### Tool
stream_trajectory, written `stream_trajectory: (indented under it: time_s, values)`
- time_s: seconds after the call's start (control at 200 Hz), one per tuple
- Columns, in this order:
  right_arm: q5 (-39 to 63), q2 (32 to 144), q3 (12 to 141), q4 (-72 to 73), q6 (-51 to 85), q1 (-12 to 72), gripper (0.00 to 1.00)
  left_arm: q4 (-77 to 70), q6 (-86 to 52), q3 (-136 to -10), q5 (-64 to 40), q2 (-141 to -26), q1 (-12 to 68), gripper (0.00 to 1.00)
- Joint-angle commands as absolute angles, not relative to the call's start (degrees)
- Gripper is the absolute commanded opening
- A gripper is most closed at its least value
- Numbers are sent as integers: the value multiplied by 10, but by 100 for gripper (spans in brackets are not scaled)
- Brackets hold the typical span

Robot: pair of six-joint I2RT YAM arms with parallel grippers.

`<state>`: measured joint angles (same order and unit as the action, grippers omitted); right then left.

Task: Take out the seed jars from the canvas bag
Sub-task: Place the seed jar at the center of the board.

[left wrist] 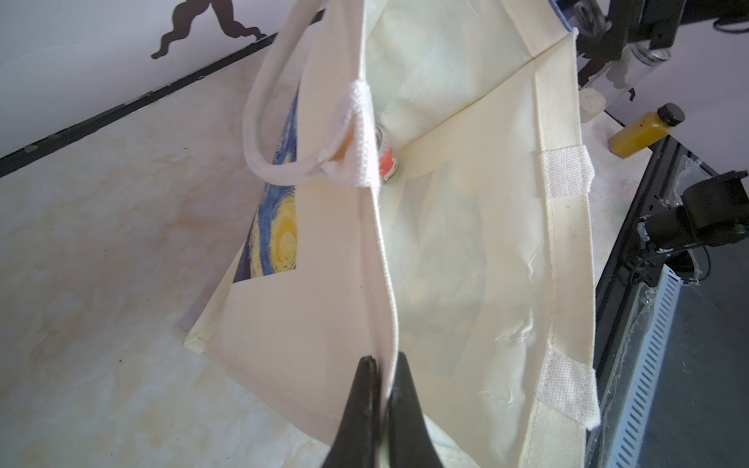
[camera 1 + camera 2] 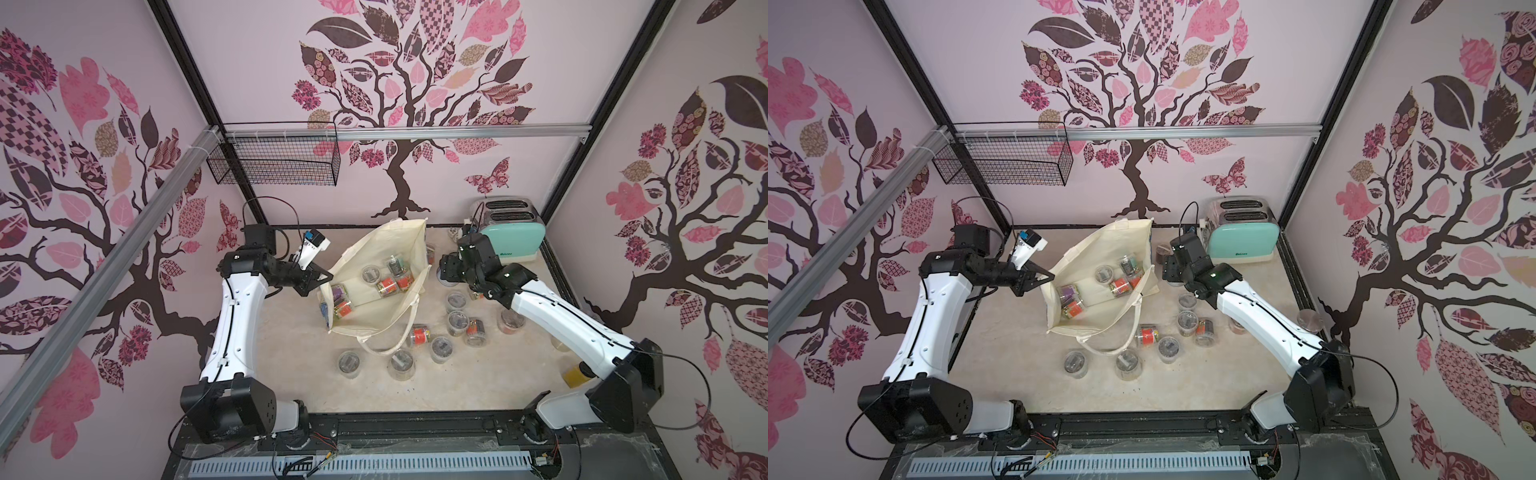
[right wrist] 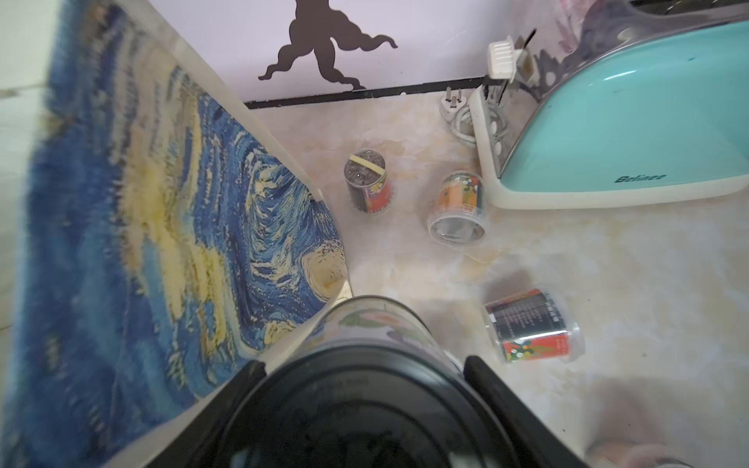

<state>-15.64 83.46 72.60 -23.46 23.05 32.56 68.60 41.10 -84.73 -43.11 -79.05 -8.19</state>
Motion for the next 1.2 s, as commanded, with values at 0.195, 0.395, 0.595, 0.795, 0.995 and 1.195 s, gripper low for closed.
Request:
stream_trajectory:
  time_s: [0.195,0.395,0.595,0.795,0.995,1.195]
  values:
    - [-129,960,763,-109,251,295,73,708,417,-875,-436,-766,-87,0]
    - [-138,1027,784,-70,239,271,73,713,416,-889,-410,-757,-89,0]
    - [-150,1085,793,-50,233,260,73,723,406,-929,-447,-758,-107,0]
    - [-169,1113,787,-38,224,259,73,710,394,-976,-463,-778,-112,0]
    - [-172,1132,785,-39,228,258,74,666,380,-944,-438,-788,-112,0]
    - [-168,1145,780,-45,229,258,75,661,400,-871,-408,-765,-112,0]
